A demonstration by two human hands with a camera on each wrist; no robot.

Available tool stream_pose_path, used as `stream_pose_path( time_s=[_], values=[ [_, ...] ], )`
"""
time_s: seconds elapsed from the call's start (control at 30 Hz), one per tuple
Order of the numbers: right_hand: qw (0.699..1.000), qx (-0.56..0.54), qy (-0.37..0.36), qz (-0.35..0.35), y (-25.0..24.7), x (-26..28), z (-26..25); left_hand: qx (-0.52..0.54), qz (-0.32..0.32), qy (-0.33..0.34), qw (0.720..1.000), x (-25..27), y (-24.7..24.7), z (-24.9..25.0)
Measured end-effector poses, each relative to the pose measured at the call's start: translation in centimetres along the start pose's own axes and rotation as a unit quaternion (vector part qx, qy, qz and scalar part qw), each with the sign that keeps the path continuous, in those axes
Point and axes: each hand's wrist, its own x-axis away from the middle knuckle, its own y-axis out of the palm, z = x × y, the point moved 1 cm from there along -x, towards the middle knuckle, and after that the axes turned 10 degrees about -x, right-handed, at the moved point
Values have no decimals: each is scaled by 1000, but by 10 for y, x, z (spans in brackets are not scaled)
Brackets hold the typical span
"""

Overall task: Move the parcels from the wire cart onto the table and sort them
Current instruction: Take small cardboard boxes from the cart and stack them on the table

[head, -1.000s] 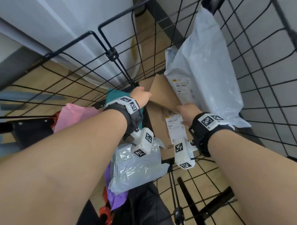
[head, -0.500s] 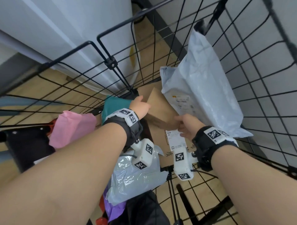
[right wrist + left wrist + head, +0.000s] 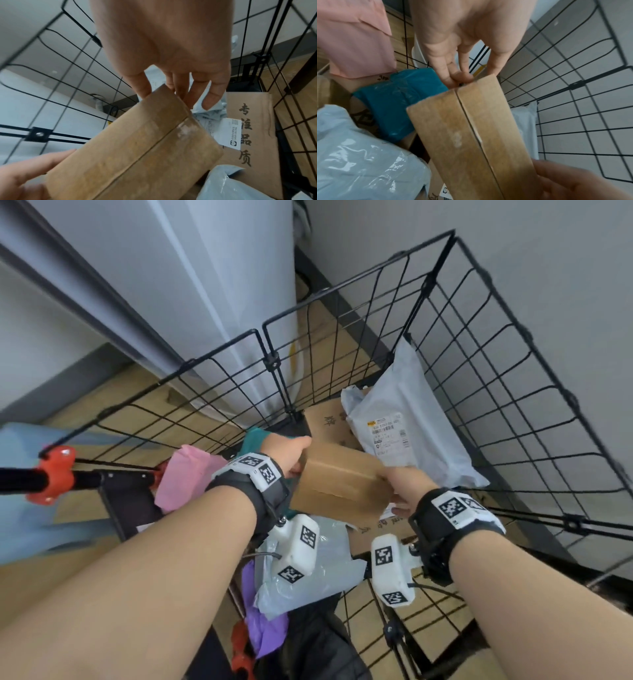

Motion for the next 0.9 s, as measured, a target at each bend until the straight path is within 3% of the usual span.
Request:
stream_pose_path(
  time_s=[0.1, 0.27, 0.5, 0.67, 0.77, 0.9],
  values=[
    [998, 40, -38, -26, -8, 39, -6, 18, 5, 6, 1000, 37, -12, 9],
    [989, -88, -112, -34, -31, 108, -20, 64, -16, 26, 998, 106, -35, 33],
    [940, -289, -174, -57, -55, 211, -38, 13, -58, 197, 979, 219, -70, 73],
    [911, -349, -214, -59, -69, 279, -40, -14, -69, 271, 960, 288, -84, 83],
    [889, -379, -255, -29, -80, 315, -40, -11, -103, 285, 953, 326, -84, 89],
    [860, -421, -288, -5, -105, 364, -34, 13, -183, 248, 951, 380, -73, 97]
  ],
)
